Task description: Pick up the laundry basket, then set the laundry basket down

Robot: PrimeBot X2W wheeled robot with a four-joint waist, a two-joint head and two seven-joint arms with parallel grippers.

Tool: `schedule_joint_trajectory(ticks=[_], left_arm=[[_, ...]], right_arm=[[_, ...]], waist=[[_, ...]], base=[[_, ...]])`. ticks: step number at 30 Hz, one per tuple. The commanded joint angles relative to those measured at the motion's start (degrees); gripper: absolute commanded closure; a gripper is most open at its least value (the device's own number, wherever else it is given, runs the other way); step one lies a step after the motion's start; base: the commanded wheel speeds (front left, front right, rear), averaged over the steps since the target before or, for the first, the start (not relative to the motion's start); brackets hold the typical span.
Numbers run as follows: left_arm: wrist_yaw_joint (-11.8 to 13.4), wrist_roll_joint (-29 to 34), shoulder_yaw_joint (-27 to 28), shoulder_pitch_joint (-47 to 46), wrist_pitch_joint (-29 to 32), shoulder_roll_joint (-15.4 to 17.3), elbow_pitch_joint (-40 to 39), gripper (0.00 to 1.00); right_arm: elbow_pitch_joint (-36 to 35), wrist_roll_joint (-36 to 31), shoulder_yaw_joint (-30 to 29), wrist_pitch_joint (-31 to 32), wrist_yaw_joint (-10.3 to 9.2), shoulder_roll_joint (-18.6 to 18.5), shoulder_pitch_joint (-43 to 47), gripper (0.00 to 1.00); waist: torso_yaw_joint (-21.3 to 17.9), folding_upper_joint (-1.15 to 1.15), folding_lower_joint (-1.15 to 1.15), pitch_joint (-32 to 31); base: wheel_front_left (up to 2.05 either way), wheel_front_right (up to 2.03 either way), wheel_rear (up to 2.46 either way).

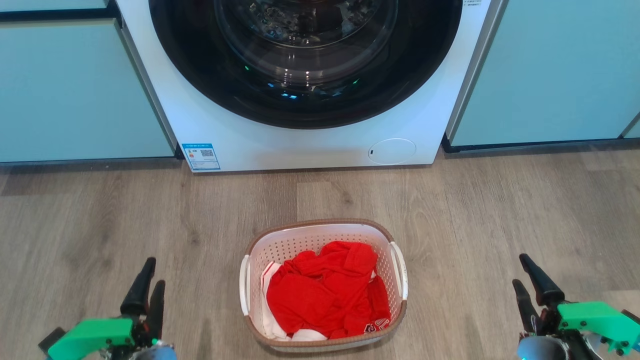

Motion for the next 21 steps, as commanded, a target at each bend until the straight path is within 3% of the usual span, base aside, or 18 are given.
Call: schedule_joint_trajectory(ticks=[1, 13, 21], left_arm=[[0.0, 0.4, -0.1, -3.1, -0.3, 0.5, -2.1, 0.00], [-0.1, 2.2, -0.2, -3.8, -2.3, 0.5, -3.2, 0.00], [-0.1, 5.2, -0.5, -4.5, -3.8, 0.6, -4.4, 0.00]], right_arm=[[-2.1, -0.6, 0.0, -0.5, 0.02, -0.2, -2.4, 0.00], [-3.5, -3.5, -0.5, -2.5, 0.06, -0.3, -2.9, 0.00], [-6.3, -8.9, -1.1, -4.0, 0.09, -0.3, -3.8, 0.00]], waist=[[0.0, 0.00, 0.00, 0.0], [0.0, 0.00, 0.00, 0.1], [0.0, 0.00, 0.00, 0.3]], base=[[0.00, 0.00, 0.00], [0.00, 0.00, 0.00], [0.00, 0.00, 0.00]])
